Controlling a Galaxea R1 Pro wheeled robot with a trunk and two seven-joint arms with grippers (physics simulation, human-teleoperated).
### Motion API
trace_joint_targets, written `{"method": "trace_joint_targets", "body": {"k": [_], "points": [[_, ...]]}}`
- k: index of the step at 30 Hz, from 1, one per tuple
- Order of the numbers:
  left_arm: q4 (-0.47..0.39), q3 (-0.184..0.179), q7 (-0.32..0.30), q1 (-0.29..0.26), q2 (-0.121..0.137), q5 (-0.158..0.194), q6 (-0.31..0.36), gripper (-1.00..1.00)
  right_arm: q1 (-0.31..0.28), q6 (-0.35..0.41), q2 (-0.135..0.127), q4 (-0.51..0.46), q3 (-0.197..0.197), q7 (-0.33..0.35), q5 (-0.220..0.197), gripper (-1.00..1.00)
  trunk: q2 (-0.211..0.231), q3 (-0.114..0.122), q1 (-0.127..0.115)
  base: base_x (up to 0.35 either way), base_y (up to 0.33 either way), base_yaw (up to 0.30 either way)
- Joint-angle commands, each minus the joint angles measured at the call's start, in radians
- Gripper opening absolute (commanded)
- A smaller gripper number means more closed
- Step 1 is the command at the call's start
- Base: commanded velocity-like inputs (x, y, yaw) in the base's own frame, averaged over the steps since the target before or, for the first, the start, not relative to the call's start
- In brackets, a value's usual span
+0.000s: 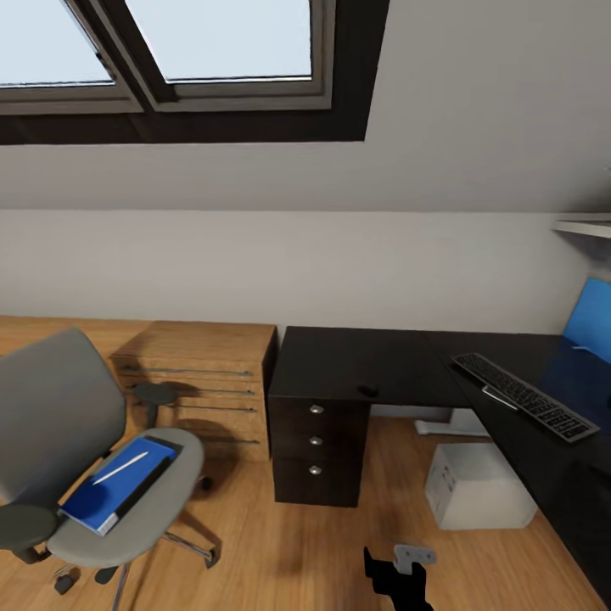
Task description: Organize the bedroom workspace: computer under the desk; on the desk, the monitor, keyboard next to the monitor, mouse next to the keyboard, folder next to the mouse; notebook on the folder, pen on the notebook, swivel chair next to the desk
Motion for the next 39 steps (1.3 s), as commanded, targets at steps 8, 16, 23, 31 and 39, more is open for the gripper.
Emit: {"method": "trace_joint_targets", "body": {"k": [8,16,23,31,39], "points": [[0.004,-0.005,-0.007,0.000,0.003,0.007,-0.092,1.00,-0.001,0.000,0.001,0.002,0.008,-0.003,-0.008,1.00,0.006,0.001,-0.004,0.000,0.000,-0.050],[0.005,-0.012,-0.007,0.000,0.003,0.007,-0.106,1.00,-0.001,0.001,0.001,0.003,0.007,-0.003,-0.008,1.00,0.006,0.001,-0.004,-0.157,-0.117,-0.004],[0.005,-0.012,-0.007,0.000,0.003,0.007,-0.106,1.00,-0.001,0.001,0.001,0.003,0.006,-0.002,-0.008,1.00,0.006,0.001,-0.004,-0.005,-0.004,0.000],[0.005,-0.012,-0.007,0.000,0.003,0.007,-0.106,1.00,-0.001,0.000,0.001,0.003,0.006,-0.002,-0.008,1.00,0.006,0.001,-0.004,0.000,0.000,0.000],[0.005,-0.012,-0.007,0.000,0.003,0.007,-0.104,1.00,-0.001,-0.002,0.001,0.003,0.006,-0.002,-0.008,1.00,0.006,0.001,-0.004,-0.097,-0.046,0.000]]}}
